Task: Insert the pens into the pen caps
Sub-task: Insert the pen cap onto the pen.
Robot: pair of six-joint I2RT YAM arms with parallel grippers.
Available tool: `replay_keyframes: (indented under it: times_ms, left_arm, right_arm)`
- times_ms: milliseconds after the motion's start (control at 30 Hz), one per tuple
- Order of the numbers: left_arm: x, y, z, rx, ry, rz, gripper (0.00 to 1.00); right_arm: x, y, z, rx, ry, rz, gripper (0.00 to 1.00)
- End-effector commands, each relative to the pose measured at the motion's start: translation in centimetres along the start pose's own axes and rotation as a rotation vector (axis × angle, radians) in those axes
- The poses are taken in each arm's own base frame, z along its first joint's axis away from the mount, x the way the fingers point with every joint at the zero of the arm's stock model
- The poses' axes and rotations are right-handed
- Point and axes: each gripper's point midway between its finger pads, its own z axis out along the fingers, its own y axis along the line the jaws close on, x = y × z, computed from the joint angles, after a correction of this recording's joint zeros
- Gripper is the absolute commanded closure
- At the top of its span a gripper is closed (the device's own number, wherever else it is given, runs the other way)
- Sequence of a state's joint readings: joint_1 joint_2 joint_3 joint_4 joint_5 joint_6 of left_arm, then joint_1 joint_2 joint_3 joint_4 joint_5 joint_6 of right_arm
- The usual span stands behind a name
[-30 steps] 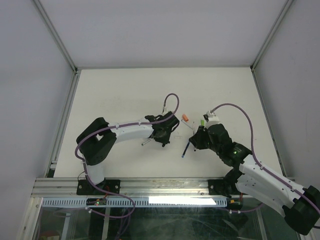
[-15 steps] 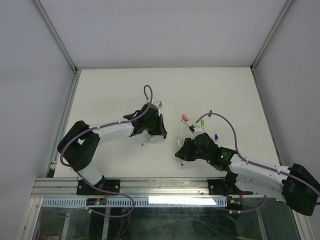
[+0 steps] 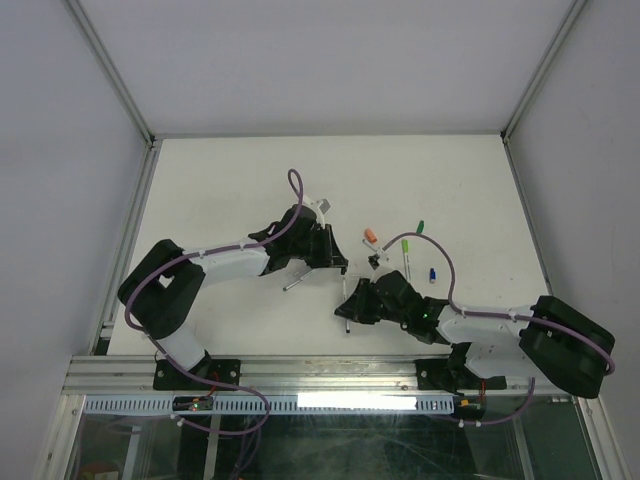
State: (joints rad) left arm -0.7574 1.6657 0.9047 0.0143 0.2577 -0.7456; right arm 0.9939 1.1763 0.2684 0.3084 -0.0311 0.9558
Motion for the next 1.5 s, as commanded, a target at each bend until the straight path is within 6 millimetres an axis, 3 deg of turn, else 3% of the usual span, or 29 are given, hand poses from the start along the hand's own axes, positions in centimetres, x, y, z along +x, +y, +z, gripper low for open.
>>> replay_keyframes:
  times_ms: [0,1467]
  left_arm:
    - [-1.2,-1.3,0.1,0.063,-0.039,-0.008,1.0]
    - [-0.6,-0.4,0.1,0.038,-0.031,-0.043,1.0]
  right_arm:
    - [-1.5,2.6,0.3,-0.101,-0.066,0.03,1.0]
    - [-1.2,1.2,1.1,-0.056,-0.07,0.07,1.0]
